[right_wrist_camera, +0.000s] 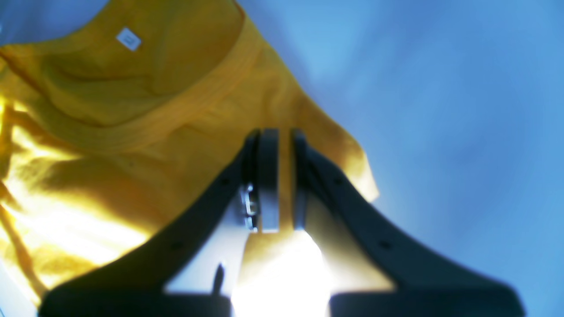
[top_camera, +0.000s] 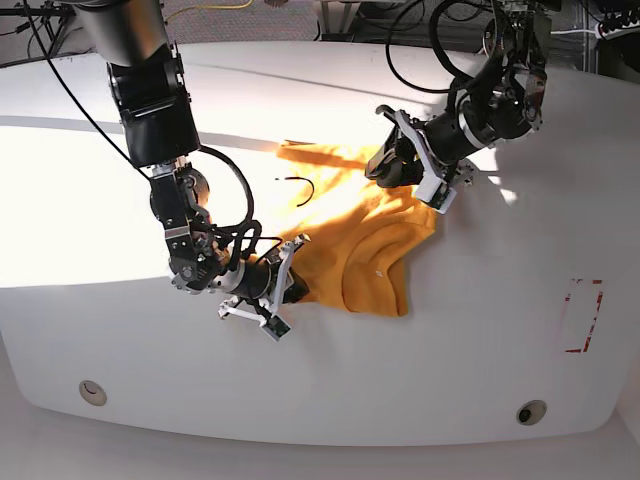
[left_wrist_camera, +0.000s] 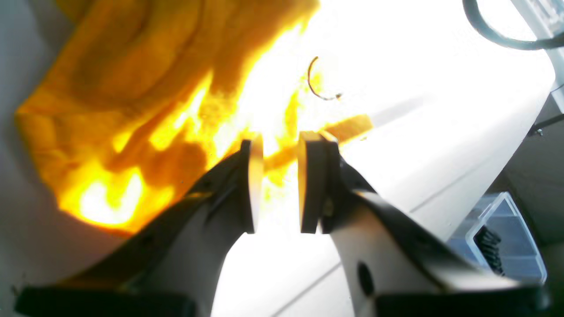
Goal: Fold the T-shirt properly
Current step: 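Bring the left gripper back and grasp the shirt's edge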
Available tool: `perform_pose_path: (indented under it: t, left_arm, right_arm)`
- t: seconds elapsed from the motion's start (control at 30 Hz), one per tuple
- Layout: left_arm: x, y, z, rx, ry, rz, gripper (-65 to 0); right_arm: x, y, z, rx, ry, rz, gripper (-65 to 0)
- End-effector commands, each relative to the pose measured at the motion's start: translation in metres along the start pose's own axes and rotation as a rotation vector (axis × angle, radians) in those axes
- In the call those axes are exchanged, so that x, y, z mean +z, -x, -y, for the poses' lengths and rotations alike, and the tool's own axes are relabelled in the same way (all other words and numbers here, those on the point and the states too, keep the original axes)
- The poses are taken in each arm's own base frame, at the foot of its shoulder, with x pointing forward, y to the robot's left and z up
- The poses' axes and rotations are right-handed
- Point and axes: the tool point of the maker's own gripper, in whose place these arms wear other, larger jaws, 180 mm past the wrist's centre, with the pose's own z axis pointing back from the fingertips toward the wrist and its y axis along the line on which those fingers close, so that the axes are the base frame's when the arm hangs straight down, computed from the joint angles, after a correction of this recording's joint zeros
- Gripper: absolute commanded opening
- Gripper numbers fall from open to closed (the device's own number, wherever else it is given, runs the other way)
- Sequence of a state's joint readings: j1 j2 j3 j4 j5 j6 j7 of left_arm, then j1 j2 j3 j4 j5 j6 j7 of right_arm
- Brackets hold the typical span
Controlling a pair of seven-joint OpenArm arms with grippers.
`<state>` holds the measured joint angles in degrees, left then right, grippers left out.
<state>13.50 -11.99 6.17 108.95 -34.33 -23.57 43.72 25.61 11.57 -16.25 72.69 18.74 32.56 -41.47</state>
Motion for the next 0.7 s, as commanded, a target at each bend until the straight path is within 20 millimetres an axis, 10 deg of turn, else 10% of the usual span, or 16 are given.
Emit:
perform_pose_path:
  t: [0.0,0.4,0.67]
  left_arm:
    - [-0.015,-0.014,0.01,-0.041,0.018,0.038,-53.7]
    - [-0.05,0.003,-0.02,-0.05,-0.03,-0.066,-53.7]
    - [-0.055,0.022,-0.086,-0.053,-0.133,-0.192,-53.6]
  right_arm:
    - [-0.008,-0.013,0.002,0.038,-0.011,0.055,-60.9]
    - [-0.013,0.043,0.023,-0.102,-0.005,0.086,-61.2]
    - [0.013,0.091,0.028,-0.152,0.048,0.06,-61.2]
